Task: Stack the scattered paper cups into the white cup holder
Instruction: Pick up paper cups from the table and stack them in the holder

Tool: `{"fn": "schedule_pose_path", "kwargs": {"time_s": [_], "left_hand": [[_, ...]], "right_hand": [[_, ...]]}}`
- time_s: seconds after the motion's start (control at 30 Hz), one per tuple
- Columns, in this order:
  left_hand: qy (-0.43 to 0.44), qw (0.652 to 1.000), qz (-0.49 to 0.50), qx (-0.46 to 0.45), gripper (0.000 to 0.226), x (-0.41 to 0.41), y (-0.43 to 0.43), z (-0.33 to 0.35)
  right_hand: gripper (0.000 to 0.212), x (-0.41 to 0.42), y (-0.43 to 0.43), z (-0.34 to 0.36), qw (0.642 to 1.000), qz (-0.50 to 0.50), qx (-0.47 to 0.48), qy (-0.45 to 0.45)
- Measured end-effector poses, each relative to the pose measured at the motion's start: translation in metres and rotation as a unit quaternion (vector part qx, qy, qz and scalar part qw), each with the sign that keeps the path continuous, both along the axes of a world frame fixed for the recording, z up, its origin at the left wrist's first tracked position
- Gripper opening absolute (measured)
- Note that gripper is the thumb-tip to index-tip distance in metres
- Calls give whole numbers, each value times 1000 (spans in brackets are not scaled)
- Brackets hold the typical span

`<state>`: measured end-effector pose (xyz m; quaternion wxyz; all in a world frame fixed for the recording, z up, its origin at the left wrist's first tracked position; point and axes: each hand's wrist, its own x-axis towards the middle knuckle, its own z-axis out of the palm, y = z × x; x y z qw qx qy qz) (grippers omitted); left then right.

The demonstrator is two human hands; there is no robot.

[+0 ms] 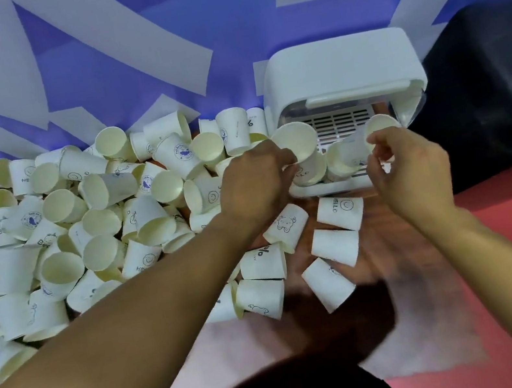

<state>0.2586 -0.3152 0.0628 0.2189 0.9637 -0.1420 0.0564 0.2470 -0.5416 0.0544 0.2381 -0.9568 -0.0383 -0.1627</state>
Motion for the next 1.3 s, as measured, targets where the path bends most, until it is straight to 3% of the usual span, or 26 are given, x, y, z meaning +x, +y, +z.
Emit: {"fn": "schedule_pose_path", "kwargs": {"time_s": [0.3, 0.67, 0.97, 1.2, 1.3], "left_hand": [[-31, 995, -25, 90, 15, 22, -38, -36], [2, 986, -47, 160, 17, 37, -52, -72], [107, 987, -9, 117, 14, 42, -54, -97], [158, 985, 3, 74, 22, 43, -59, -96], [171, 984, 30, 38, 33, 37, -55, -92]], "right_hand": [[26, 38, -11, -34, 993, 98, -58, 4], [35, 51, -18, -76, 979, 136, -82, 129], [26, 56, -15, -96, 962, 159, -49, 216], [23, 57, -13, -98, 960, 135, -38, 242], [22, 53, -9, -91, 968, 128, -48, 211]]}}
